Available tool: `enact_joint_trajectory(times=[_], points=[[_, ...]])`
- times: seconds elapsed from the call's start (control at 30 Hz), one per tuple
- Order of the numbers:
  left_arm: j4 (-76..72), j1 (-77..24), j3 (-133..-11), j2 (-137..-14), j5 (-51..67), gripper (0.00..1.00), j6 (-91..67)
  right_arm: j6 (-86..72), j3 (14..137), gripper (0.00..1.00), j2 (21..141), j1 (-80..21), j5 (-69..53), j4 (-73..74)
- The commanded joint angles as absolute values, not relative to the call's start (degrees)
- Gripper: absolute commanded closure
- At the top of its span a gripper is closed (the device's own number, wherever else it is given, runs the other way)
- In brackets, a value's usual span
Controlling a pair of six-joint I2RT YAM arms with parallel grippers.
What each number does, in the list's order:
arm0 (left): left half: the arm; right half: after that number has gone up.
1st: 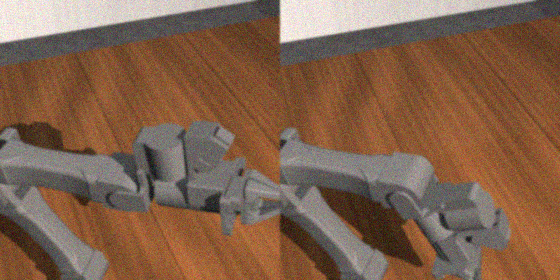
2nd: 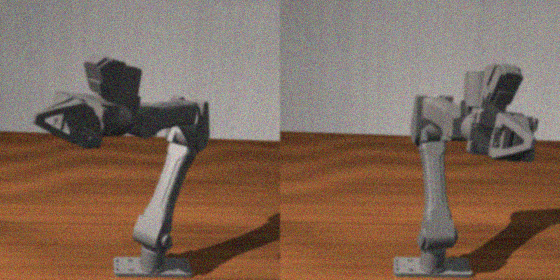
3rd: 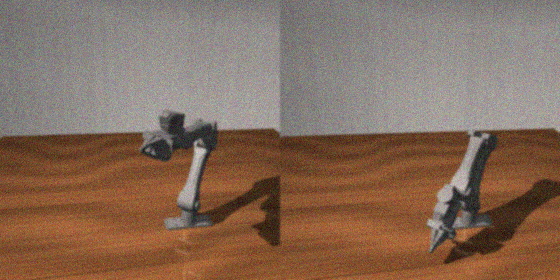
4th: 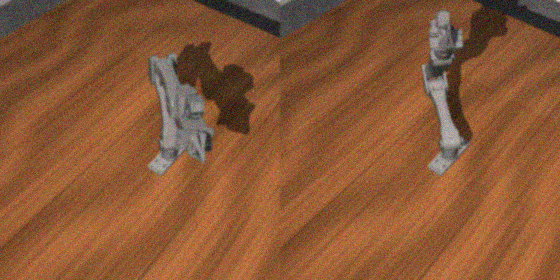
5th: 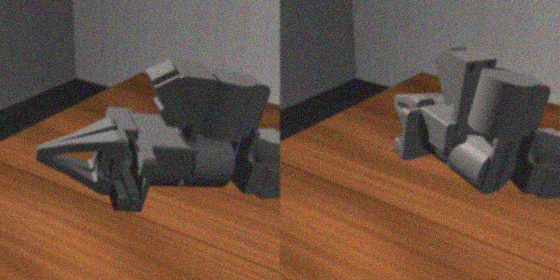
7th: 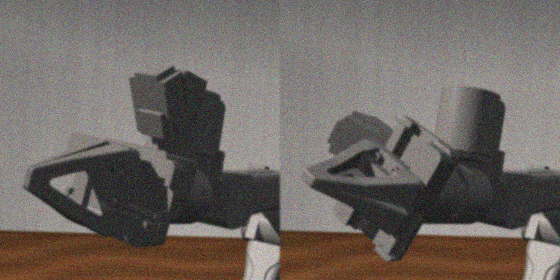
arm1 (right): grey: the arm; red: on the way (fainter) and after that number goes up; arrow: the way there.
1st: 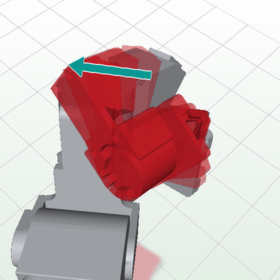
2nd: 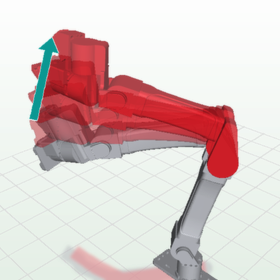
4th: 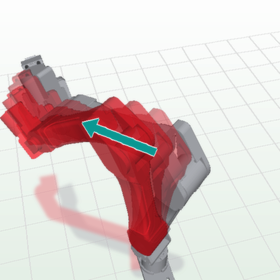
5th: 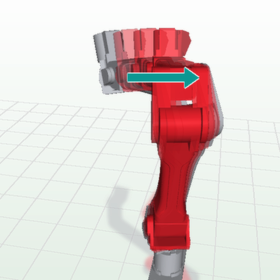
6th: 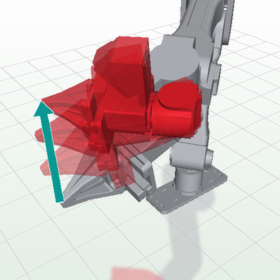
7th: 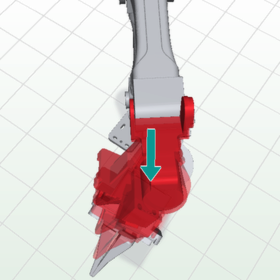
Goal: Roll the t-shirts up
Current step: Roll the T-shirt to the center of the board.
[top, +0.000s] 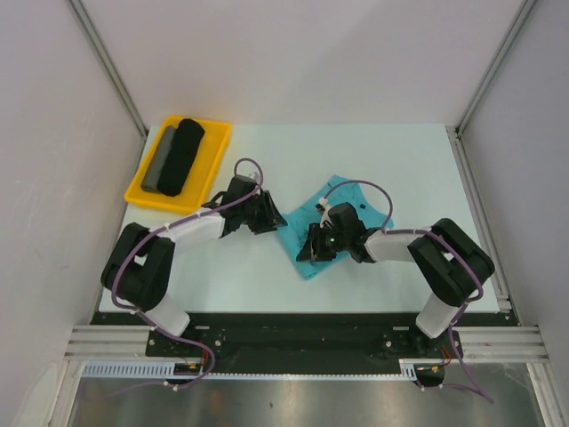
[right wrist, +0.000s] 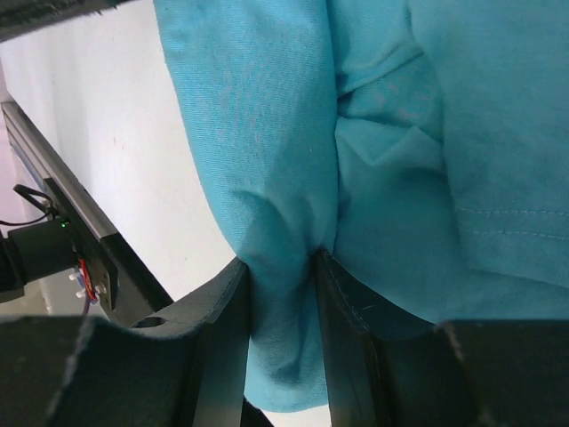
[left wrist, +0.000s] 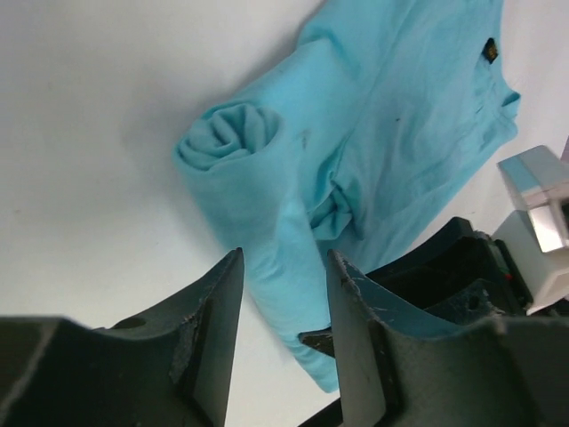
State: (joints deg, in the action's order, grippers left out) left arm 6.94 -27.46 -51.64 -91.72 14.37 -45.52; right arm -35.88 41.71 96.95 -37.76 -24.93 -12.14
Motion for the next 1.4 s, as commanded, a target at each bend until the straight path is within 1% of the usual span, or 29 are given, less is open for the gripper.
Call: enact_joint_trajectory(times=[0.0, 0.1, 0.33, 0.4, 0.47, 0.57, 0.63, 0.73, 0.77, 0.83, 0.97, 1.17, 1.37], points=[[6.3, -28.8, -56.6, -94.0, 12.7, 0.56, -46.3, -37.1, 40.7, 0.61, 98.3, -36.7, -25.0, -12.0], [7.5, -29.4, -58.4, -95.8, 12.0, 0.59, -46.4, -37.4, 40.6, 0.6, 98.5, -36.2, -25.3, -12.0], [8.5, -30.2, -60.6, -97.1, 11.7, 0.61, -46.4, -38.4, 40.5, 0.57, 97.5, -35.1, -24.3, -10.7], [9.3, -30.7, -60.6, -95.3, 10.8, 0.59, -45.7, -38.7, 40.5, 0.58, 97.8, -34.7, -24.4, -10.6], [10.8, -30.9, -60.3, -92.3, 9.8, 0.54, -44.7, -38.8, 40.5, 0.59, 98.3, -34.5, -24.5, -10.6], [12.1, -30.8, -58.6, -88.4, 10.3, 0.54, -43.7, -39.0, 40.5, 0.6, 98.8, -34.4, -24.7, -10.5], [12.0, -30.9, -55.6, -86.3, 10.8, 0.56, -43.9, -39.0, 40.5, 0.62, 98.8, -34.2, -24.5, -10.4], [10.6, -30.9, -51.7, -83.9, 12.7, 0.65, -44.3, -39.1, 40.5, 0.63, 98.7, -34.0, -24.1, -10.1], [10.3, -31.5, -51.2, -83.8, 13.3, 0.72, -44.3, -39.1, 40.5, 0.63, 98.5, -34.0, -24.0, -9.9], [9.9, -32.3, -49.8, -83.6, 13.2, 0.75, -44.1, -39.1, 40.5, 0.63, 98.4, -33.8, -23.9, -9.6], [8.4, -33.8, -49.1, -85.2, 13.4, 0.79, -44.7, -39.2, 40.5, 0.62, 97.8, -33.8, -23.6, -9.4], [7.7, -34.3, -51.1, -89.6, 12.4, 0.8, -45.1, -39.4, 40.5, 0.62, 96.8, -33.5, -23.3, -8.8], [7.6, -34.6, -54.6, -94.2, 12.0, 0.82, -45.1, -39.0, 40.5, 0.57, 93.6, -33.5, -21.4, -7.1]])
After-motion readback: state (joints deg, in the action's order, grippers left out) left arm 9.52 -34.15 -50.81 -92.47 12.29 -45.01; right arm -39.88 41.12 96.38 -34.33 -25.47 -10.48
